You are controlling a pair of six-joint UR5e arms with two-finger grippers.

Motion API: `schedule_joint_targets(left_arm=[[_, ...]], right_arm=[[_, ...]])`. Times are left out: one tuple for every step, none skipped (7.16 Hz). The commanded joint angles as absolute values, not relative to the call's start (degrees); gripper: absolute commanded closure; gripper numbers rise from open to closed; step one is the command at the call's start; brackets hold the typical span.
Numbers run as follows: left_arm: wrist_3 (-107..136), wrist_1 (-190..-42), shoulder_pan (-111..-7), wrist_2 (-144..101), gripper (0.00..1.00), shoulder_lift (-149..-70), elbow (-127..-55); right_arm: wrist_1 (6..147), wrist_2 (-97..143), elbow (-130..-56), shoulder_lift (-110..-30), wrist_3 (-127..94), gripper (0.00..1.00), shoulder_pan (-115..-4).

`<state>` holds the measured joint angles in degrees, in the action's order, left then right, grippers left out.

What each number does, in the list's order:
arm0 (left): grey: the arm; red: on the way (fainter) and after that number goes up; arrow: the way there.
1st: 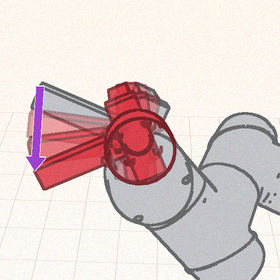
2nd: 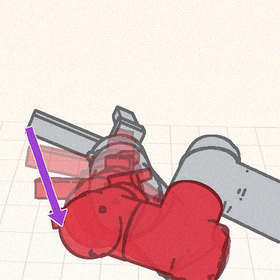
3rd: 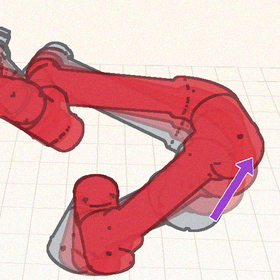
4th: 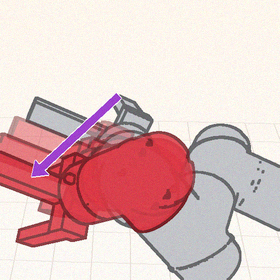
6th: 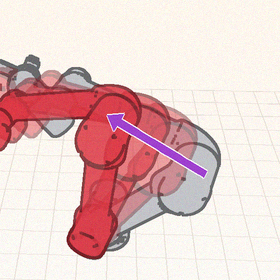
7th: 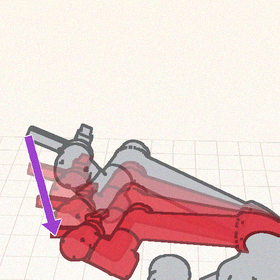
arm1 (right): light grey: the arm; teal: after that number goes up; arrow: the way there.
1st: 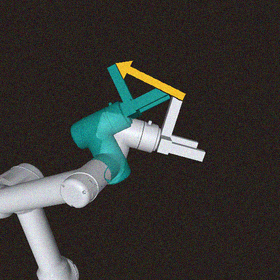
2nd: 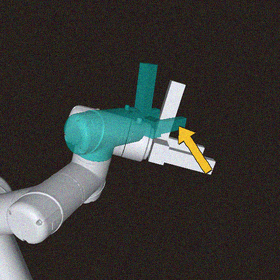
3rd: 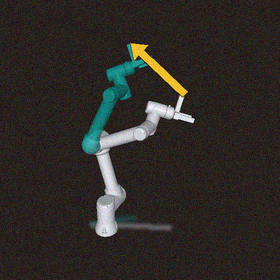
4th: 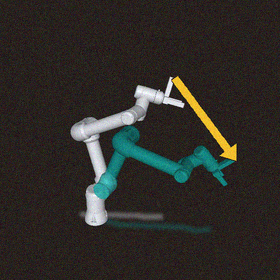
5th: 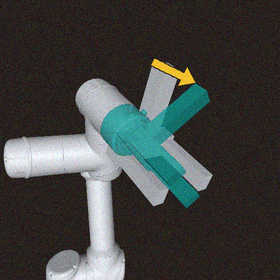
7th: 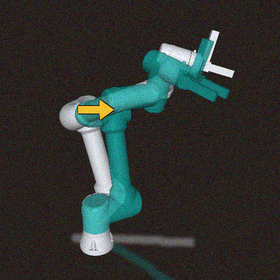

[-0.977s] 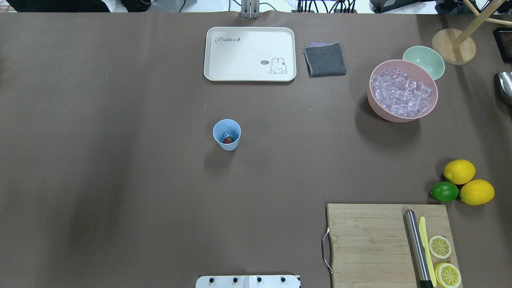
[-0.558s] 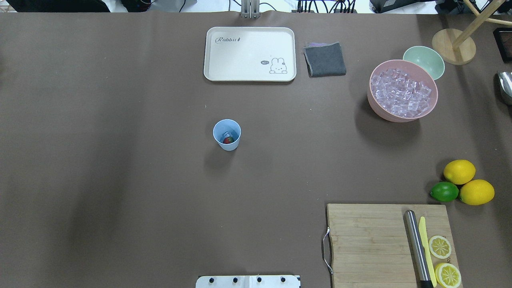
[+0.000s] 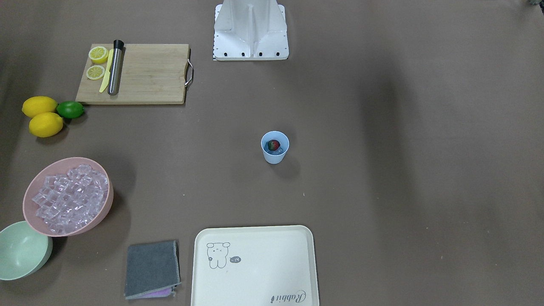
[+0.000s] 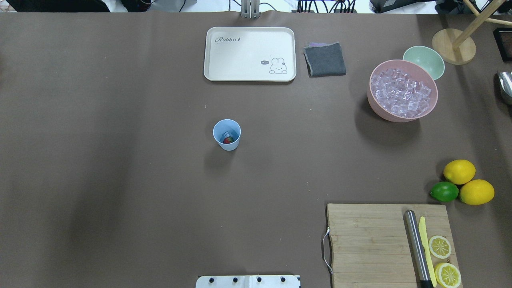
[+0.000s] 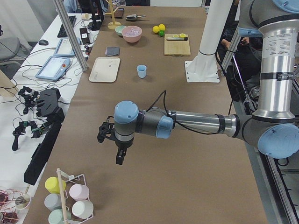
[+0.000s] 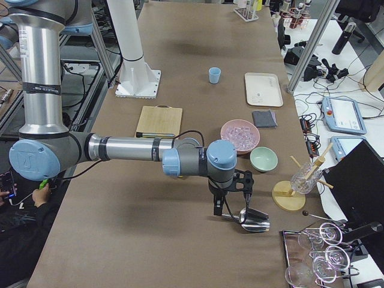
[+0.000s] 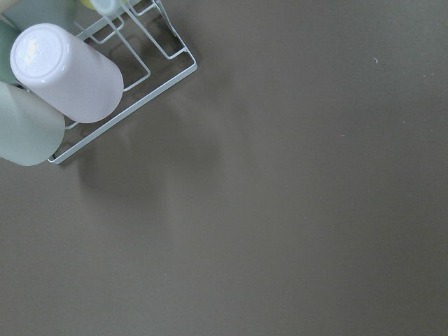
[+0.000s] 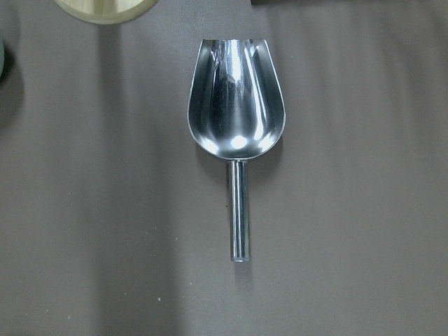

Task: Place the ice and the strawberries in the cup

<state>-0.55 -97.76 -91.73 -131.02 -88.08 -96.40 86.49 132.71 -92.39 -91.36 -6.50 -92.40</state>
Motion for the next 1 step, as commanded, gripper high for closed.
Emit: schedule_joint_targets(left_arm=[[-0.7, -98.3, -91.7, -131.0, 0.02, -88.2, -96.4]], right_arm=[[86.5, 132.7, -92.5, -91.5, -6.5, 0.0, -92.4]])
